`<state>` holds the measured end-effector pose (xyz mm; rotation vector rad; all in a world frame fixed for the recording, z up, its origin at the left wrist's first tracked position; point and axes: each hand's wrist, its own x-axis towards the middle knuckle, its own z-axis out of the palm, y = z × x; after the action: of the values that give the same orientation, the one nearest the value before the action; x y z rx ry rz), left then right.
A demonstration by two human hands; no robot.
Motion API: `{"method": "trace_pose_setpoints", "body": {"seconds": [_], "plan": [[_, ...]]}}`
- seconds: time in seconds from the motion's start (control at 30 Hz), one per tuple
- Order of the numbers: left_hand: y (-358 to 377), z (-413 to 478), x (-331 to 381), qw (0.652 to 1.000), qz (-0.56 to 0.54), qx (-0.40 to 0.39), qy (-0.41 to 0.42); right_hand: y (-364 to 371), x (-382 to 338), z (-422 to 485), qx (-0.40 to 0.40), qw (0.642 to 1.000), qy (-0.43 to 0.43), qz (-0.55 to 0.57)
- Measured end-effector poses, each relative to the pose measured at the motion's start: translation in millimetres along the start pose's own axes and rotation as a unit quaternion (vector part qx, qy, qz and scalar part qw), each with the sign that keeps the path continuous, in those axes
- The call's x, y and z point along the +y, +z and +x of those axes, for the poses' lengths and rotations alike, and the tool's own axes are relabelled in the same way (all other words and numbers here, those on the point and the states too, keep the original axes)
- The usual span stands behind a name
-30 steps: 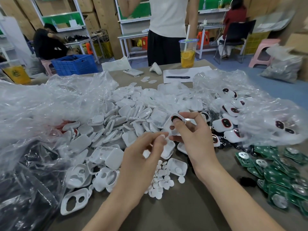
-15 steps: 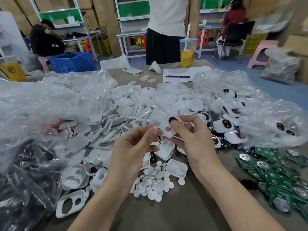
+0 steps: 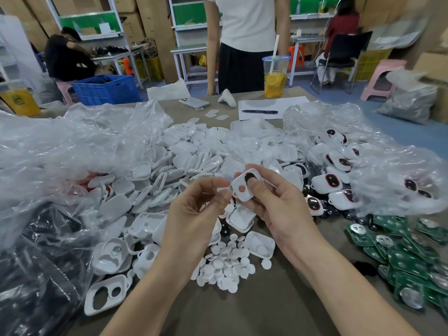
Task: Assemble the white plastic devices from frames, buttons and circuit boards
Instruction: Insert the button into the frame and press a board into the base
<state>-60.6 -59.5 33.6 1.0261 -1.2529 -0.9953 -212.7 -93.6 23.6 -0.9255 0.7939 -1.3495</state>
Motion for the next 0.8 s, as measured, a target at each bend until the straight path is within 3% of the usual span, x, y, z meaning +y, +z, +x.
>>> {"method": "trace_pose_setpoints", "body": {"seconds": [0.4,0.67,0.8], "plan": [[-1.5,0.6,-0.4,0.997,0.028,0.068,0.001,0.5,0.6,-1.2,0.013,0.999,-0.007,0.029],[2.5,-3.0,0.1,0.998,0.045,0.042,-0.007,2.2,1.7,-2.8,0.041,0.999,-0.013,-0.002],[8.0,-3.8,-1.9,0.998,0.033,0.06,-0.013,3.2,4.8,-5.5,0.014,1.0,-0.016,-0.022]]}}
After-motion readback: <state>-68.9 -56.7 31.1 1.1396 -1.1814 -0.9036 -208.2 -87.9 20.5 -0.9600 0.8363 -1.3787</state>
